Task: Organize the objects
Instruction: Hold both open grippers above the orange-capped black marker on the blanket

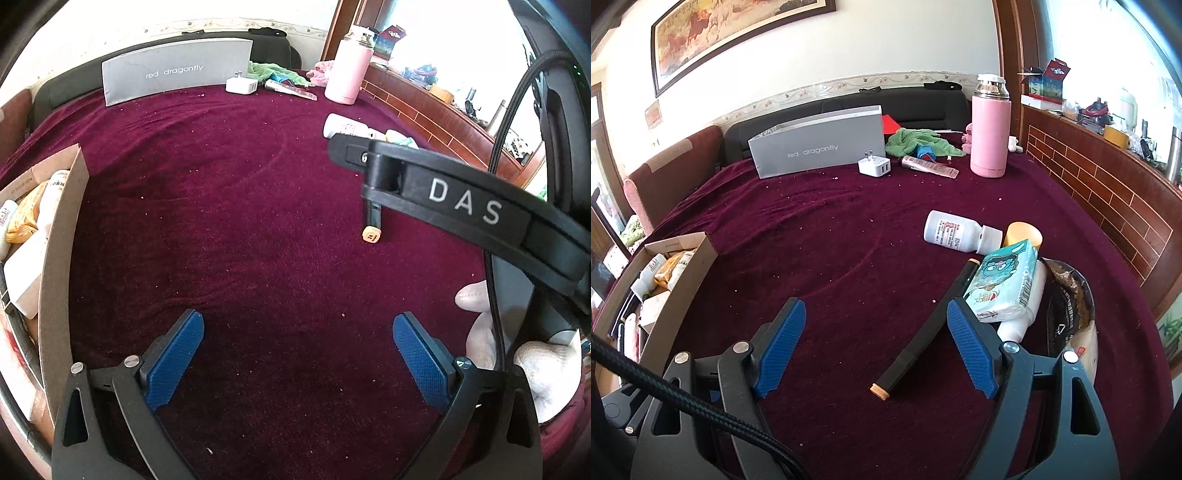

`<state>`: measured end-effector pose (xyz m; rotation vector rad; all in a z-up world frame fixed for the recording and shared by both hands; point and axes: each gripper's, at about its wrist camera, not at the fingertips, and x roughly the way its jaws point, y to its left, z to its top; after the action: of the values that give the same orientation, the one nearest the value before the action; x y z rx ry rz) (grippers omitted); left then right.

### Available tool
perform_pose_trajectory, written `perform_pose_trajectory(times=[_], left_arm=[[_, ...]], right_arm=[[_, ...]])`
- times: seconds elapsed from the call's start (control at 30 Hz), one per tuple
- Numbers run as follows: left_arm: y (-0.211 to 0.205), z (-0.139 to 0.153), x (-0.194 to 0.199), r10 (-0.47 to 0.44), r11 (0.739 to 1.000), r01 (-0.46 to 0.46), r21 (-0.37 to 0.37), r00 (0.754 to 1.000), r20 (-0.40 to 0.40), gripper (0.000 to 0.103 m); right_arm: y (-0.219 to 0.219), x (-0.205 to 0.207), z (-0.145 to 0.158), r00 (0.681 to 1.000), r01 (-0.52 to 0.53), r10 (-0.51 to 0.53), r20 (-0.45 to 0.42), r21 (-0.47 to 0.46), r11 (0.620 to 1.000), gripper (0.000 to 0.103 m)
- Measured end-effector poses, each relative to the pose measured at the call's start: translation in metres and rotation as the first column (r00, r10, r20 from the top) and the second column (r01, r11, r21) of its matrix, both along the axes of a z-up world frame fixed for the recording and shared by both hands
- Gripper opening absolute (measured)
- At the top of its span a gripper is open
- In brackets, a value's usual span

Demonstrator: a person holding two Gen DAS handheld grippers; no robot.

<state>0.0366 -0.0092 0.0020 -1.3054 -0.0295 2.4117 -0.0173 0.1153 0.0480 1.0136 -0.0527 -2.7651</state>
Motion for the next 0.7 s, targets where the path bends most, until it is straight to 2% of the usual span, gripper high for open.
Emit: perform_pose_trajectory(times=[0.17,0.7], left_arm=[[0.002,-0.001,0.0,-0.001,1.0,0.001,-0.021,1.0,-0.002,0.1],[0.018,-0.004,0.003,-0.012,0.985,0.01,-0.17,1.0,-0.012,0.1]], right_arm=[[-0.002,-0.001,-0.004,1.0,0.004,-0.005,0.019,0.007,1.0,0.079],[0.0,0.0,-0.004,1.0,0.009,-0.009,0.019,-0.01,1.0,0.079]])
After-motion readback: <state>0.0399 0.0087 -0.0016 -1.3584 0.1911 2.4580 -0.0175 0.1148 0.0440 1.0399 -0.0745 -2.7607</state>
